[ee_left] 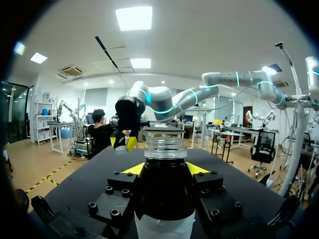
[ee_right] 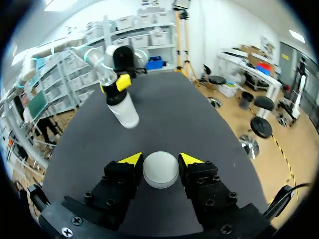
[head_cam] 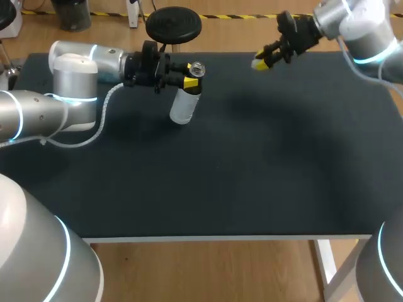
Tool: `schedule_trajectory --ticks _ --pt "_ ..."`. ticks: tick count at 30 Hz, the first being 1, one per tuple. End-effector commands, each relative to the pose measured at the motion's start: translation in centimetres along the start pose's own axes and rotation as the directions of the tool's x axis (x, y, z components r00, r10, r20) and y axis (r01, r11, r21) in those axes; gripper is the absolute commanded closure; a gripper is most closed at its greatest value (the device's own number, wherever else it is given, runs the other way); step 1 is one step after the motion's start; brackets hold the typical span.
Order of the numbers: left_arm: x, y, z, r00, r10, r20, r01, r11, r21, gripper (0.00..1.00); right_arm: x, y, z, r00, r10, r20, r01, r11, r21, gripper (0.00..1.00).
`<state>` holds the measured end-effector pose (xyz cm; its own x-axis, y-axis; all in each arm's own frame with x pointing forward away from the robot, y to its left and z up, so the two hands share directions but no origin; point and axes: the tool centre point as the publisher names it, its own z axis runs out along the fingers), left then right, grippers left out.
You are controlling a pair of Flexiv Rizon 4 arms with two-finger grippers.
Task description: Unscrew the bottle cap
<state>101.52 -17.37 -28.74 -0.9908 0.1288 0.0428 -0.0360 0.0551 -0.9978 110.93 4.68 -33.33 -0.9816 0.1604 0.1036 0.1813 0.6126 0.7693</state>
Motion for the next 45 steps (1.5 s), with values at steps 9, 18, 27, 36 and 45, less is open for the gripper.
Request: schedule_trajectory --ticks 9,18,27,36,45 --pt "-0.2 0.3 0.0 1.0 0.0 -0.005 0.0 1.0 0.002 1.0 -1.2 -6.2 1.4 0.964 0.127 0.234 -0.114 0.991 -0.066 1.0" --pt "-0.2 0.3 0.0 1.0 0.0 -0.005 0.0 1.0 0.002 1.0 -1.8 -8.5 2.5 0.954 0.179 0.241 -0.167 0.984 -0.067 1.0" --pt "-0.2 0.3 0.0 1.0 0.0 -0.005 0.0 1.0 0.002 1.0 -1.6 -9.1 2.4 0.95 0.209 0.233 -0.201 0.978 -0.055 0.0" --pt "-0.2 0.3 0.0 1.0 0.0 -0.005 0.0 1.0 0.002 1.0 -1.6 -8.5 1.6 0.943 0.217 0.251 -0.206 0.976 -0.071 0.0" --pt "-0.1 0.1 -0.4 1.0 0.013 -0.011 -0.012 1.0 0.024 1.0 -1.7 -7.9 1.6 0.942 0.215 0.259 -0.2 0.976 -0.084 0.0"
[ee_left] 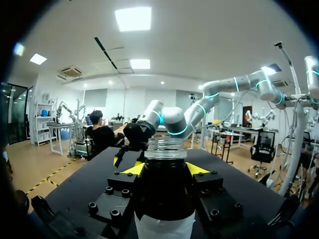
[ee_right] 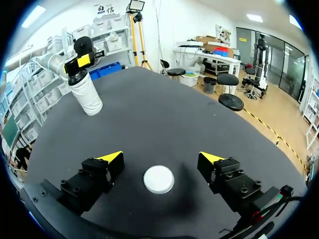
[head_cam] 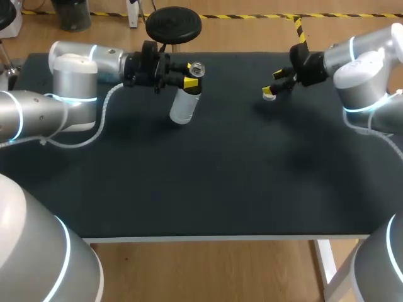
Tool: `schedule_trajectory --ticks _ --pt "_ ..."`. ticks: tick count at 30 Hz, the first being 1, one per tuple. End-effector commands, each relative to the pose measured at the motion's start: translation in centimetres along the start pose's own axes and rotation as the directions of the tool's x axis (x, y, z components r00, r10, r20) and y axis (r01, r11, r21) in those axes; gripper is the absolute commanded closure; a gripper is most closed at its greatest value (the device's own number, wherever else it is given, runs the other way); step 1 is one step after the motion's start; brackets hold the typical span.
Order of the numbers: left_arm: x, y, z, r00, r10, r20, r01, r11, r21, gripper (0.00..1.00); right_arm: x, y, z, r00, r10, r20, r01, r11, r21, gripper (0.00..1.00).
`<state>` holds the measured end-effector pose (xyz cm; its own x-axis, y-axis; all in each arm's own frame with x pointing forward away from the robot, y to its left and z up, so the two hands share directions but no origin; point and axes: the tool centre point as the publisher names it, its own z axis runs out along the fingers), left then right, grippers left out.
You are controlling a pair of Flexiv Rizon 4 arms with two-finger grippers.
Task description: Unscrew the bottle cap
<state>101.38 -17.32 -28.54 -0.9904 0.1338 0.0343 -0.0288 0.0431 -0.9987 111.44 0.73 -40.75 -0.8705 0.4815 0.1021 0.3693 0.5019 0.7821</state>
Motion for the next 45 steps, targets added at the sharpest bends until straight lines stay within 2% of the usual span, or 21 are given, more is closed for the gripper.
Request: schedule_trajectory --ticks 1,16,25,31,32,33,35,36,37,38,45 --pt "-0.19 0.28 -0.46 1.0 0.004 -0.005 -0.004 1.0 0.02 1.0 0.2 0.11 -0.12 1.0 0.0 0.002 0.0 1.0 -0.002 0.0" --pt "-0.07 0.49 -1.11 1.0 0.01 0.01 -0.011 0.987 0.159 1.0 0.26 0.12 -0.36 1.0 0.005 0.004 -0.005 1.0 -0.001 0.0" --pt "-0.05 0.49 -1.12 1.0 0.025 0.009 -0.027 0.98 0.199 1.0 0.4 -0.17 -0.28 1.0 0.013 -0.004 -0.013 1.0 -0.005 0.0" --pt "0.04 0.14 -1.07 0.999 0.05 0.006 -0.05 0.98 0.195 1.0 0.41 -0.22 -0.26 1.0 0.015 -0.008 -0.015 1.0 -0.007 0.0" --pt "0.07 0.04 -1.09 0.999 0.054 0.006 -0.055 0.98 0.194 0.81 0.4 -0.23 -0.26 1.0 0.015 -0.009 -0.016 1.0 -0.006 0.0" --pt "0.07 0.04 -1.09 0.999 0.054 0.006 -0.055 0.98 0.194 0.54 0.4 -0.24 -0.26 1.0 0.016 -0.01 -0.016 1.0 -0.006 0.0" --pt "0.07 0.04 -1.09 0.999 0.054 0.006 -0.055 0.98 0.194 0.52 0.39 -0.25 -0.25 1.0 0.016 -0.011 -0.016 1.0 -0.007 0.0" --pt "0.07 0.04 -1.09 0.999 0.054 0.006 -0.055 0.98 0.194 0.42 0.39 -0.25 -0.24 1.0 0.016 -0.012 -0.016 1.0 -0.007 0.0" --pt "0.07 0.04 -1.09 0.999 0.054 0.006 -0.055 0.98 0.194 0.25 0.4 -0.25 -0.2 1.0 0.016 -0.013 -0.016 1.0 -0.007 0.0" --pt "0.07 0.04 -1.09 0.999 0.054 0.006 -0.055 0.98 0.194 0.0 0.42 -0.23 -0.15 1.0 0.015 -0.014 -0.015 1.0 -0.007 0.0" --pt "0.07 0.04 -1.09 0.999 0.054 0.006 -0.055 0.98 0.194 0.0 0.48 -0.14 0.02 1.0 0.012 -0.021 -0.012 1.0 -0.006 0.0"
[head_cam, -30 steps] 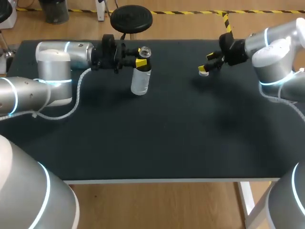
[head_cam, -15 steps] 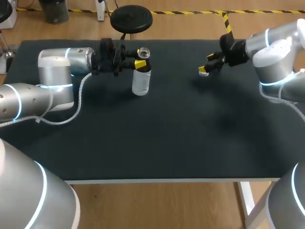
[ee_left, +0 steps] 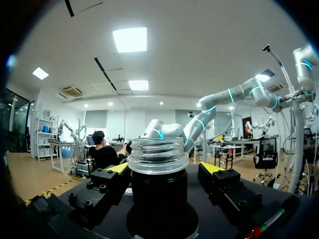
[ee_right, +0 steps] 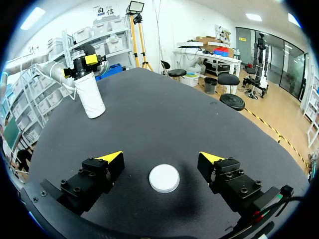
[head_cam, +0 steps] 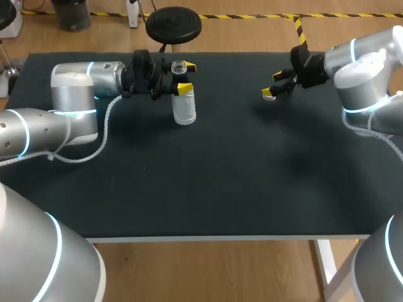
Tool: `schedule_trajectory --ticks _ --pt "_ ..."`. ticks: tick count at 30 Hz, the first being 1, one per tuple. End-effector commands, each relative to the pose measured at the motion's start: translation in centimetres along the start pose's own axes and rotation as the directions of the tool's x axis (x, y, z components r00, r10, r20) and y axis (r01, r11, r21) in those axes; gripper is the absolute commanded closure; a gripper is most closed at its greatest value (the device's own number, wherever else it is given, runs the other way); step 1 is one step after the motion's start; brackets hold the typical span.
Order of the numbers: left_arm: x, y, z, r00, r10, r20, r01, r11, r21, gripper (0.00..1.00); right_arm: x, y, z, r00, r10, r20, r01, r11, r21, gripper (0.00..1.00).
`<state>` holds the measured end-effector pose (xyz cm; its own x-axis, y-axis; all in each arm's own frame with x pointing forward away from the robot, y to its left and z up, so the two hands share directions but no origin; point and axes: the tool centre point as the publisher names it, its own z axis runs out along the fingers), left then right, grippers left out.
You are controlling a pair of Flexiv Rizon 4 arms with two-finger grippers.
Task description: Unscrew the bottle cap
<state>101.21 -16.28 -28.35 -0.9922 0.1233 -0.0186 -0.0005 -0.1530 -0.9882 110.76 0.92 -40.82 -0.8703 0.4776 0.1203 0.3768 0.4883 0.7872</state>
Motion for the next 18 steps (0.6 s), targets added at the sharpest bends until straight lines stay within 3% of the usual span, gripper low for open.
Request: schedule_trajectory --ticks 1,18 --pt "-0.24 0.17 -0.11 1.0 0.001 -0.007 -0.001 1.0 0.004 0.0 -0.2 0.08 0.06 1.0 -0.001 -0.008 0.001 1.0 0.005 0.0" --pt "-0.24 0.17 -0.11 1.0 0.001 -0.007 -0.001 1.0 0.004 0.0 -0.24 0.71 0.01 0.999 0.026 -0.019 -0.026 0.999 -0.039 0.0"
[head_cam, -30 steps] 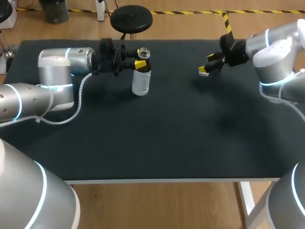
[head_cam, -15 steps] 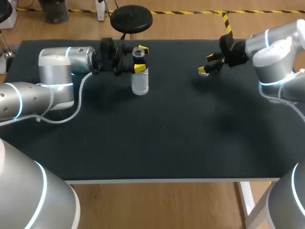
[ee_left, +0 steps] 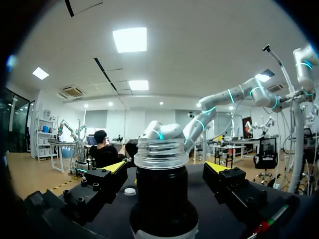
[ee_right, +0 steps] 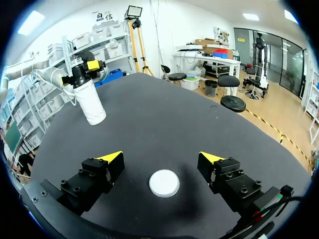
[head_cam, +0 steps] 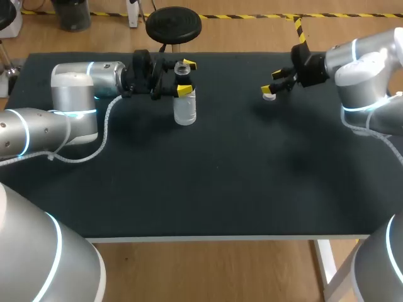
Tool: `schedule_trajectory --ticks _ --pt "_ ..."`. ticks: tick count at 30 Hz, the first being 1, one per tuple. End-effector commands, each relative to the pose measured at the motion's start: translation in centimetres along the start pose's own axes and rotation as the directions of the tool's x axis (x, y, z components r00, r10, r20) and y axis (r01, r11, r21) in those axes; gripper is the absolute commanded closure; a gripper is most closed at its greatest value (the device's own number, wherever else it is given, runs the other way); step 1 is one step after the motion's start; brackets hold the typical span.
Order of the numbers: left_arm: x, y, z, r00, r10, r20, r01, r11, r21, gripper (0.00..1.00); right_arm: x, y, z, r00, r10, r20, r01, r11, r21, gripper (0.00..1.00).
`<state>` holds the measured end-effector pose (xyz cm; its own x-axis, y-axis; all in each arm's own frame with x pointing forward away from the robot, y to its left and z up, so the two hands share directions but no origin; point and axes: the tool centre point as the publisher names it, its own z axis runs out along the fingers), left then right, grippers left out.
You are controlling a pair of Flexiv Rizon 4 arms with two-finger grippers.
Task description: Unscrew the bottle cap
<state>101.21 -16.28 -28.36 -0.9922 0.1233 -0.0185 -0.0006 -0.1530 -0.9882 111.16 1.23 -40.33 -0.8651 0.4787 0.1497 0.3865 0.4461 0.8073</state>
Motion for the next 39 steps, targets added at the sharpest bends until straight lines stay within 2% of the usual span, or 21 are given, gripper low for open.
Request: schedule_trajectory --ticks 1,9,16,24,39 --pt "-0.2 0.2 -0.1 1.0 0.001 -0.007 -0.001 1.0 0.004 0.0 -0.1 0.0 0.0 1.0 0.0 -0.004 0.0 1.0 0.001 0.0" --pt "0.5 -0.5 -0.4 0.999 0.012 -0.034 -0.014 0.999 -0.038 0.0 -0.1 0.0 0.0 1.0 0.0 -0.004 0.0 1.0 0.001 0.0" --pt "1.5 -1.4 -1.7 1.0 0.024 -0.012 -0.025 0.997 -0.07 0.0 -0.1 0.0 0.0 1.0 0.0 -0.004 0.0 1.0 0.001 0.0" --pt "2.6 -2.2 -3.5 0.999 0.024 -0.031 -0.025 0.998 -0.052 0.0 -0.1 0.0 0.0 1.0 0.0 -0.004 0.0 1.0 0.001 0.0" --pt "3.5 -2.8 -6.6 0.997 0.041 0.068 -0.036 0.997 -0.074 0.0 -0.1 0.0 0.0 1.0 0.0 -0.004 0.0 1.0 0.001 0.0"
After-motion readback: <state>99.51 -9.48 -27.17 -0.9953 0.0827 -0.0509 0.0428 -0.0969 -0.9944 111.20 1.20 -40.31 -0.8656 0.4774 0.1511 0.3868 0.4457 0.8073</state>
